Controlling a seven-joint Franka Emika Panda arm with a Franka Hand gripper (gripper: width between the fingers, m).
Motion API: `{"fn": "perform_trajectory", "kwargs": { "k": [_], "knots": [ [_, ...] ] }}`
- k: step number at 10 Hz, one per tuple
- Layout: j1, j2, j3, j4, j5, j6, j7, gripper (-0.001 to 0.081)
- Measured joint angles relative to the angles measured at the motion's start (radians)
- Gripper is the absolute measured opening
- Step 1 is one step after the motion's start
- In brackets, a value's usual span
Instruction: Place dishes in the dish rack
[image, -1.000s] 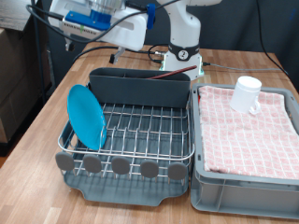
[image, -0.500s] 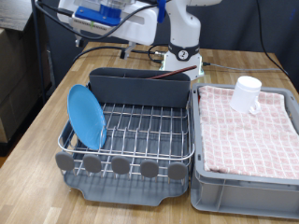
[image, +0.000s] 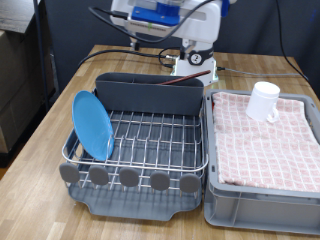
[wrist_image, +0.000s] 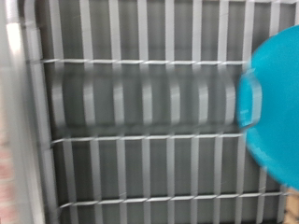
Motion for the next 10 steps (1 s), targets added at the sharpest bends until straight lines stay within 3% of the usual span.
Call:
{"fn": "perform_trajectory", "kwargs": {
  "k": [7, 10],
  "knots": [
    [0.073, -0.05, 0.159, -0.03, 0.059, -0.077, 0.245, 0.0803],
    [0.073, -0.061, 0.165, -0.046, 0.056, -0.069, 0.247, 0.0803]
  ]
}}
